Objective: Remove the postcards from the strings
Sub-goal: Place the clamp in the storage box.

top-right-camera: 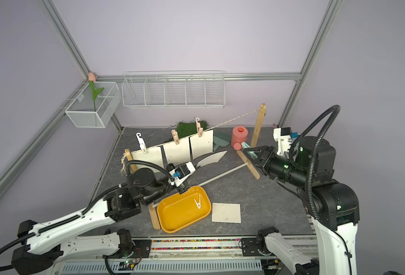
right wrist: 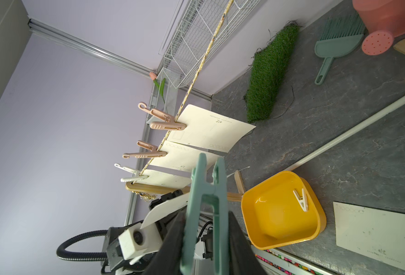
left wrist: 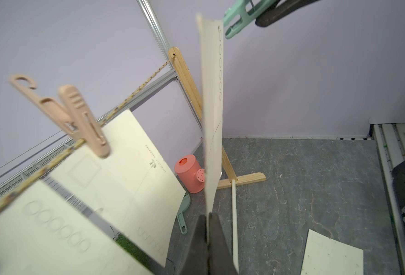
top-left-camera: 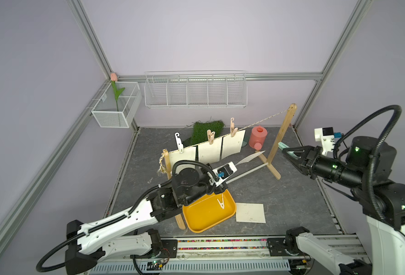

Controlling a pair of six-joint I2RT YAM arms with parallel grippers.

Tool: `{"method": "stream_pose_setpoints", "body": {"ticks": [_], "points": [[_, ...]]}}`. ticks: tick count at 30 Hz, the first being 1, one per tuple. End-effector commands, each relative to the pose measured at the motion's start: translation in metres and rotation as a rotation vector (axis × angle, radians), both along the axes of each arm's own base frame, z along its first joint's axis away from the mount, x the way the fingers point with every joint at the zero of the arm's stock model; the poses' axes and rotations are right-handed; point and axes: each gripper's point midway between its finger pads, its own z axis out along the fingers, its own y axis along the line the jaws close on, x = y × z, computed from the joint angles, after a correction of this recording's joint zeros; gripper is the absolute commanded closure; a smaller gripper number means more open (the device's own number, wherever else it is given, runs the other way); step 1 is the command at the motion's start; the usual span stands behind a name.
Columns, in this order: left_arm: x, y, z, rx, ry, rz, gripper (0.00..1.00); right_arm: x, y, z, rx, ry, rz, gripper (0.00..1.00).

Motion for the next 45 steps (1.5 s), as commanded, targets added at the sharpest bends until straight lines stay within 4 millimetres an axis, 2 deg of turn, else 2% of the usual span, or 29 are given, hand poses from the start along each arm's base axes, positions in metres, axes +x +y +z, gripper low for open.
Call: {"method": "stream_pose_setpoints", "body": {"ticks": [1,4,7,12,17,22,27,31,37,41,45], "points": [[-0.021,0.045,0.018,-0.061,0.062,-0.015,1.0,0.003,0.013,0.006,-0.025,-0.114,0.112,0.72],[-0.041,0.085,0.039,-0.125,0.055,-0.035,0.99,0.004,0.025,-0.006,-0.061,-0.181,0.211,0.72],[-0.047,0.115,0.049,-0.158,0.033,-0.006,0.98,0.009,0.033,-0.033,-0.097,-0.215,0.27,0.72],[-0.052,0.142,0.064,-0.193,-0.024,0.029,0.98,0.012,0.056,-0.09,-0.167,-0.211,0.368,0.73],[-0.053,0.144,0.066,-0.194,-0.043,0.029,0.98,0.01,0.1,-0.158,-0.309,-0.147,0.52,0.74],[-0.053,0.138,0.068,-0.188,-0.048,0.014,0.98,0.001,0.147,-0.208,-0.352,-0.137,0.638,0.72],[-0.058,0.144,0.076,-0.242,-0.042,0.0,0.98,-0.006,0.186,-0.256,-0.447,-0.101,0.732,0.72],[-0.058,0.151,0.08,-0.269,-0.03,0.011,0.98,-0.012,0.214,-0.283,-0.485,-0.088,0.773,0.73],[-0.055,0.154,0.069,-0.239,0.002,0.034,0.98,-0.02,0.249,-0.322,-0.507,-0.058,0.818,0.71],[-0.056,0.156,0.068,-0.261,0.014,0.032,0.98,-0.027,0.266,-0.347,-0.53,-0.031,0.841,0.63],[-0.058,0.159,0.074,-0.266,0.019,0.025,0.98,-0.032,0.275,-0.356,-0.542,-0.02,0.849,0.51]]}}
